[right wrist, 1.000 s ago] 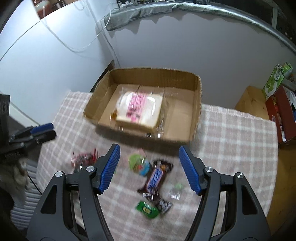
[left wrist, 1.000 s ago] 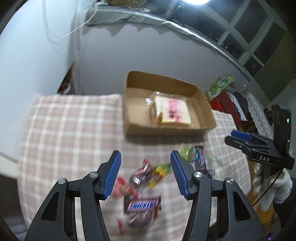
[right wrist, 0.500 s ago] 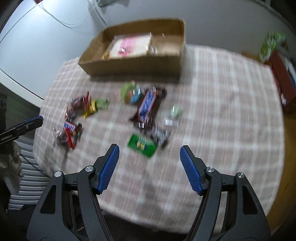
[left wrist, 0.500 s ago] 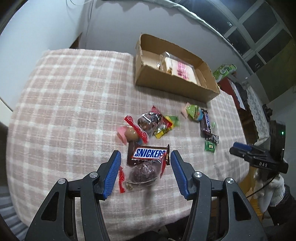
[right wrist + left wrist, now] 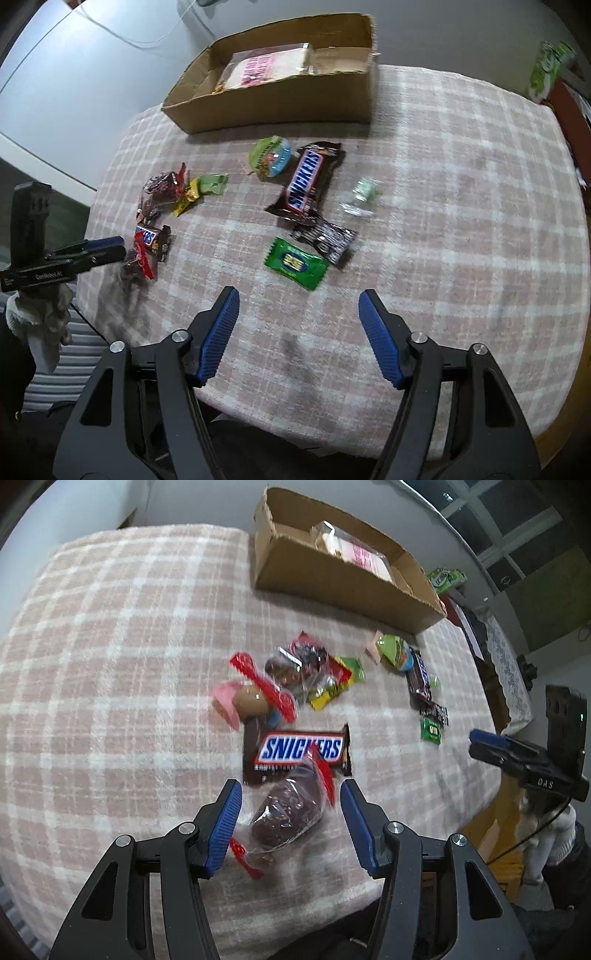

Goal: Organize snacks
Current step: 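Open the left gripper and move it back over the snacks, then grasp the clear chocolate bag with the left gripper while the right gripper grasps the green candy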

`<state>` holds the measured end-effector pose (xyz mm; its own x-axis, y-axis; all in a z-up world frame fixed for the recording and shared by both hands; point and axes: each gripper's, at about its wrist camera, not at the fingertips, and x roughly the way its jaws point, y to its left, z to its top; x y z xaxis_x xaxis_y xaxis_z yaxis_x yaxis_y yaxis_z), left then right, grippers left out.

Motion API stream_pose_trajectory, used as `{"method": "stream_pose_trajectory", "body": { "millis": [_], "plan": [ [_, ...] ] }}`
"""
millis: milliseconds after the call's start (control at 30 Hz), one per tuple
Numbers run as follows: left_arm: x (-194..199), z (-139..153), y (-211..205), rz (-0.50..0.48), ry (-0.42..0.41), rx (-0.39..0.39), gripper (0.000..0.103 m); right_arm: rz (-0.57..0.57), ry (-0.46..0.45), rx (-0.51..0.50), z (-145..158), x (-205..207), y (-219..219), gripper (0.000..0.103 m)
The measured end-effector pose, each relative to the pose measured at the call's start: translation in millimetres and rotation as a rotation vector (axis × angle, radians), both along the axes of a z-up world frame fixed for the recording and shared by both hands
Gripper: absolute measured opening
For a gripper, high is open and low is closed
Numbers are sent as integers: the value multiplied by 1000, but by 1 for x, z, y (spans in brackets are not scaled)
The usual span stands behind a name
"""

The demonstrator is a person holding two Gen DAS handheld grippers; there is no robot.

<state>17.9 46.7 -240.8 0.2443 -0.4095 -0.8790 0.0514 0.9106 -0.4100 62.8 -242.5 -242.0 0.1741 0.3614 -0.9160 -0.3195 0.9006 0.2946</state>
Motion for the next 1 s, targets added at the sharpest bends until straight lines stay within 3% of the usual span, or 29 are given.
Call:
{"method": "stream_pose_trajectory", "body": {
  "millis": [200, 600, 1000],
  "plan": [
    [-12, 2, -5, -25, -8, 25, 55, 111, 0, -33, -9, 10, 27, 55],
    [-21, -6, -31, -113, -28, 227, 55, 283, 6, -167, -31, 17, 54, 53],
    [-24, -14, -28, -101, -14, 264, 54, 314, 21, -190, -44, 33, 56, 50]
  ]
}}
